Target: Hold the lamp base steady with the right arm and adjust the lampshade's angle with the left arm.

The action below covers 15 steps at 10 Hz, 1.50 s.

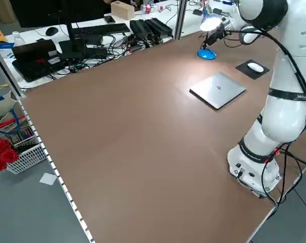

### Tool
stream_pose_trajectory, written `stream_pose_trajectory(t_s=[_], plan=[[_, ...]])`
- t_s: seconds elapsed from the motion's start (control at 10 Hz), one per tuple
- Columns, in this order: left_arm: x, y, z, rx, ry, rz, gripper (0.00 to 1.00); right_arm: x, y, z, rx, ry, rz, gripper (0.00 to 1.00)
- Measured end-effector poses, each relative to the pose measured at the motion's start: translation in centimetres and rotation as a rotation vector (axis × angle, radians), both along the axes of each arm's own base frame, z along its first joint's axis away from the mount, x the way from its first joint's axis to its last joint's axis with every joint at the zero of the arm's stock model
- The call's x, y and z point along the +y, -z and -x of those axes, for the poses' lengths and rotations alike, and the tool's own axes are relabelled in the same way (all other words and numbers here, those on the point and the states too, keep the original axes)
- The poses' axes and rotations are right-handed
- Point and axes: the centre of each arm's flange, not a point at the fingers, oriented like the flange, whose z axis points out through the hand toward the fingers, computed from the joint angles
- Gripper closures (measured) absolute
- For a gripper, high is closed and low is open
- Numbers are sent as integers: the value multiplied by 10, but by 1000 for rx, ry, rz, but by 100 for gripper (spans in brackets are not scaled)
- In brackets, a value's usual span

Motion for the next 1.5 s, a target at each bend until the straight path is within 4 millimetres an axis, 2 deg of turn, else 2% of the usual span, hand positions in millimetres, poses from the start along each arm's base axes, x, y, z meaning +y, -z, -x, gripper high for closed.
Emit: stream_pose_trajectory(t_s=[0.1,0.2,0.3,0.6,0.7,0.9,1.0,1.1,1.3,1.5], plan=[[21,-4,1,-12,-53,-5,0,-8,-6,10,19,-3,17,0],[36,-1,-2,-16,-117,-11,0,-23,-20,20,34,1,36,0],[43,7,-7,-13,-169,-21,0,-48,-43,30,43,15,57,0],[34,24,-19,-13,-271,-104,0,-137,-115,73,94,85,155,0],[32,27,-22,-17,-290,-109,0,-165,-145,83,159,120,230,0],[46,35,-29,-37,-331,-80,1,-208,-229,101,299,216,338,0],[52,42,-31,-71,-349,-65,1,-226,-271,113,397,284,319,0],[57,48,-27,-121,-366,-55,0,-253,-313,119,493,342,303,0],[67,55,5,-160,-392,-58,0,-316,-391,123,621,442,289,0],[69,55,22,-159,-391,-62,0,-380,-437,125,658,544,253,0]])
